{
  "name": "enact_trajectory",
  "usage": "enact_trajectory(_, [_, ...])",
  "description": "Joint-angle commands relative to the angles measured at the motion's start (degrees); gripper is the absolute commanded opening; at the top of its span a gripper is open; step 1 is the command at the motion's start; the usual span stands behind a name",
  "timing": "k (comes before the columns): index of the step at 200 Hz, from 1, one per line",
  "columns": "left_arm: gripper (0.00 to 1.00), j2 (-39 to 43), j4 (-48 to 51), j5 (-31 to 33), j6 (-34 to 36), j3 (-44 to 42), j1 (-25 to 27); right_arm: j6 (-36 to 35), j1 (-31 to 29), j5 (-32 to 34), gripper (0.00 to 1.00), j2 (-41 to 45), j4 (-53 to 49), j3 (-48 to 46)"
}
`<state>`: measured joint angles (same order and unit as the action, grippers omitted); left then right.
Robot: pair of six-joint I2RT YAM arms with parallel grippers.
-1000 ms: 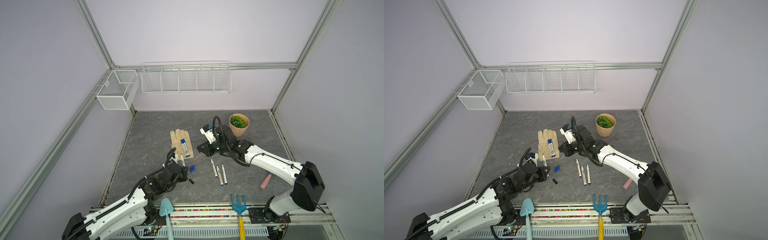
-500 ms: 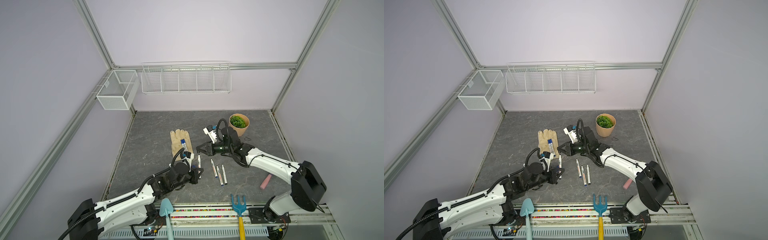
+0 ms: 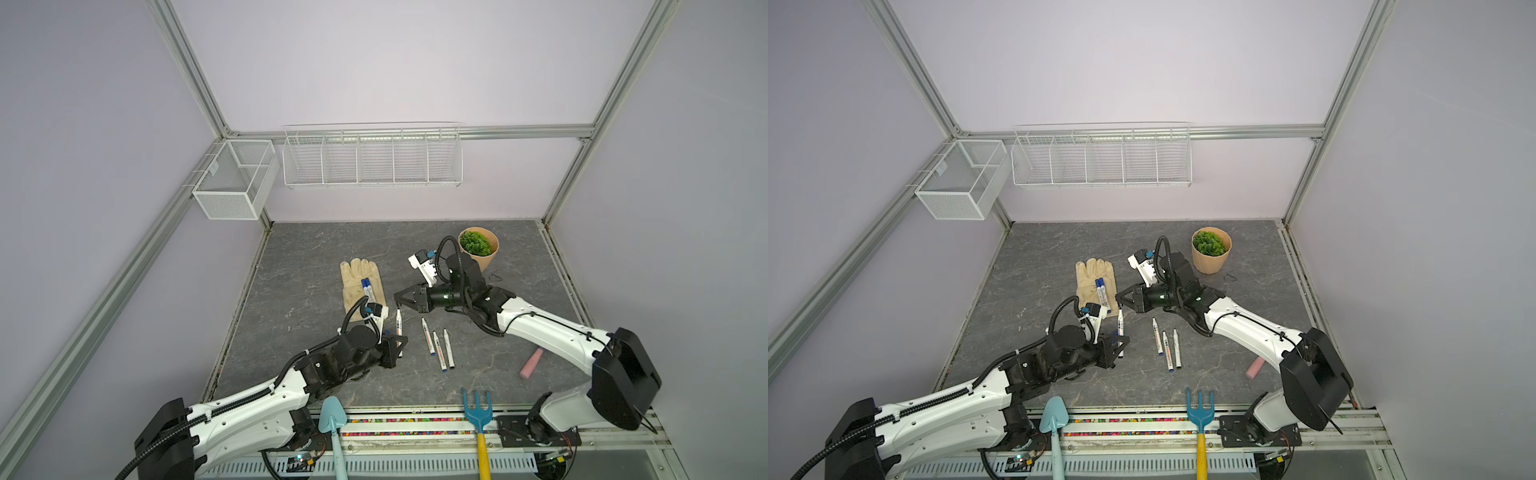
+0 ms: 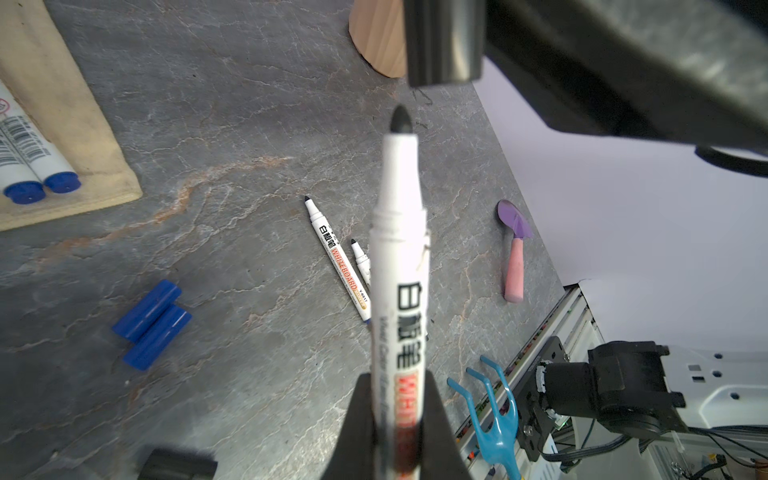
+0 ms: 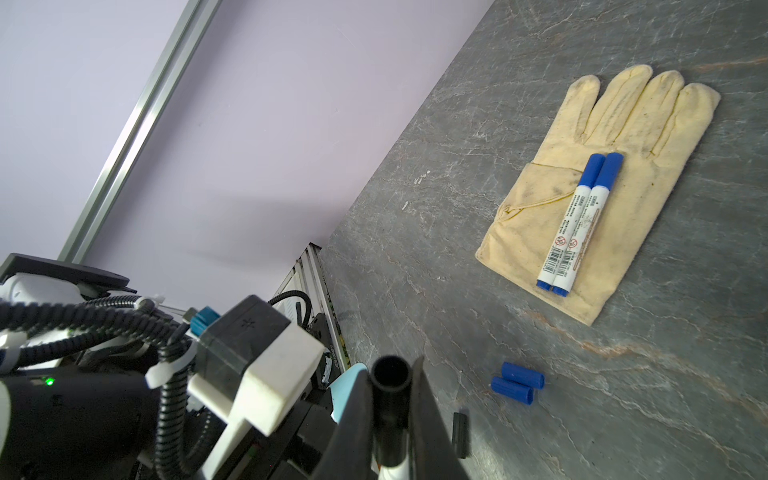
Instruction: Insert the pens into the pen caps
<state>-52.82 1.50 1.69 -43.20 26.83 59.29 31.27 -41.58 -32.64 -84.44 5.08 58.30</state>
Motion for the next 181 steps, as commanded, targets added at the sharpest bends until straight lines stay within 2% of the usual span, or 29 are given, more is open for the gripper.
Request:
enact_trajectory(1, [0.0,0.19,-1.43,1.1,0.52,0.11,0.2,-1.19,0.33,-0.65,0.07,1.1,-0.97,-1.34])
enact_trajectory(73, [0.0,-0.75,-1.74,0.9,0.93,0.79,0.22,0.64,0.17,-1.38,0.07,-1.15,1.21,-0.47])
enact_trajectory(181, [0.0,-0.18,-2.07,1.81,1.49,0.56,0.22,-2.13,-0.6,-0.58,0.07,-2.27,-1.76,0.1])
